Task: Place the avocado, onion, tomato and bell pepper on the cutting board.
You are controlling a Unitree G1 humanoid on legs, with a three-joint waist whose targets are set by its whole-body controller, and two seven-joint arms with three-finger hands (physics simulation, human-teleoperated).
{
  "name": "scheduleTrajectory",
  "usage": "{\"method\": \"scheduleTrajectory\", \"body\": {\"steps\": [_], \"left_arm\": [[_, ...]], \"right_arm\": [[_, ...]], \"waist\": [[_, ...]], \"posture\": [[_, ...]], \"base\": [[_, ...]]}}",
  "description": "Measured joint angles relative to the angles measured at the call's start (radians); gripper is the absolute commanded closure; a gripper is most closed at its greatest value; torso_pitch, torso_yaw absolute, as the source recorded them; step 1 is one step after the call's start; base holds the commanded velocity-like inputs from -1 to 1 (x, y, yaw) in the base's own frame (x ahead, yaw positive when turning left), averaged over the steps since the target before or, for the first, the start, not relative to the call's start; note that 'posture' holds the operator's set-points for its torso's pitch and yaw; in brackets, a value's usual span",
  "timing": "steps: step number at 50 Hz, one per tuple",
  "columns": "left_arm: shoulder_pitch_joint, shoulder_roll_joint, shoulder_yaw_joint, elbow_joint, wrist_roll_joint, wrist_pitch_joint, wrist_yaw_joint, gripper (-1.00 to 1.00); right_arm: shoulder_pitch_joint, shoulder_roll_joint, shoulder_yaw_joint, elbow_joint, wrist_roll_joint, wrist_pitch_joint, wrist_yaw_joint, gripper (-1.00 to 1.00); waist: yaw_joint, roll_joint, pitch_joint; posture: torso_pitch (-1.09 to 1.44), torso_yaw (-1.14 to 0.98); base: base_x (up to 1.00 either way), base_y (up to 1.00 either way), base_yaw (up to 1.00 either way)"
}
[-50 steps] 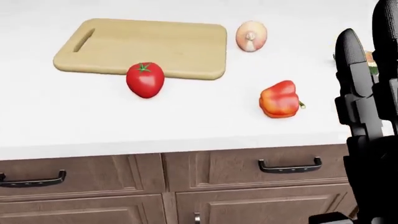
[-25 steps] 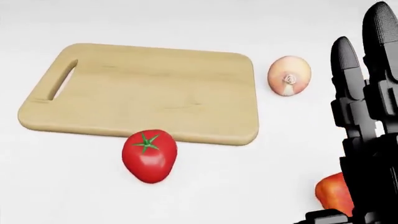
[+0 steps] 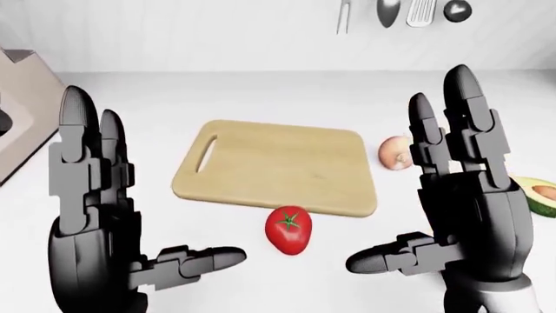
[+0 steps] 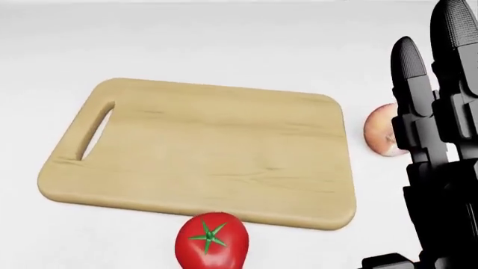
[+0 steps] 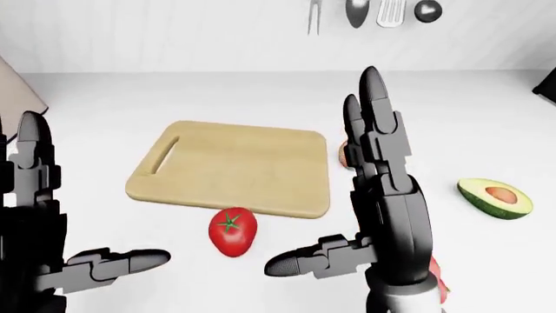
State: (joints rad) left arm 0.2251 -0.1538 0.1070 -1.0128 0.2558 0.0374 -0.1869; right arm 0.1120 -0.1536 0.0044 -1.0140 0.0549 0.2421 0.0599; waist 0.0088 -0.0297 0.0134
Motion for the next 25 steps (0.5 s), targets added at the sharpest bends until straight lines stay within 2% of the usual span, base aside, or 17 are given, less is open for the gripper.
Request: {"method": "scheduleTrajectory", "body": {"steps": [13, 18, 20, 22, 24, 25], "left_arm": [[0.009, -0.012, -0.006, -0.002, 0.005, -0.014, -0.011, -1.00], [0.010, -0.017, -0.009, -0.002, 0.004, -0.015, -0.019, -1.00], [0.006, -0.018, -0.006, -0.002, 0.004, -0.011, -0.019, -1.00], [0.003, -0.018, -0.007, -0.003, 0.004, -0.007, -0.017, -1.00], [0.005, -0.018, -0.008, -0.002, 0.005, -0.007, -0.017, -1.00], [0.006, -0.018, -0.009, -0.002, 0.005, -0.008, -0.017, -1.00]], "right_arm": [[0.012, -0.004, 0.008, -0.001, -0.008, -0.037, -0.001, -1.00], [0.001, -0.041, -0.001, -0.003, 0.010, -0.056, -0.036, -1.00], [-0.005, -0.084, 0.001, -0.003, 0.040, -0.063, -0.058, -1.00], [-0.025, -0.166, 0.002, -0.002, 0.088, -0.063, -0.098, -1.00], [-0.056, -0.305, -0.013, -0.002, 0.168, -0.061, -0.176, -1.00], [-0.077, -0.414, -0.031, -0.001, 0.233, -0.061, -0.237, -1.00]], "waist": [[0.000, 0.006, 0.009], [-0.003, 0.007, 0.010], [-0.004, 0.007, 0.010], [-0.005, 0.006, 0.011], [-0.005, 0.005, 0.012], [-0.004, 0.005, 0.013]], "posture": [[0.00, 0.00], [0.00, 0.00], [0.00, 0.00], [0.00, 0.00], [0.00, 0.00], [0.00, 0.00]], "base": [[0.00, 0.00, 0.00], [0.00, 0.00, 0.00], [0.00, 0.00, 0.00], [0.00, 0.00, 0.00], [0.00, 0.00, 0.00], [0.00, 0.00, 0.00]]}}
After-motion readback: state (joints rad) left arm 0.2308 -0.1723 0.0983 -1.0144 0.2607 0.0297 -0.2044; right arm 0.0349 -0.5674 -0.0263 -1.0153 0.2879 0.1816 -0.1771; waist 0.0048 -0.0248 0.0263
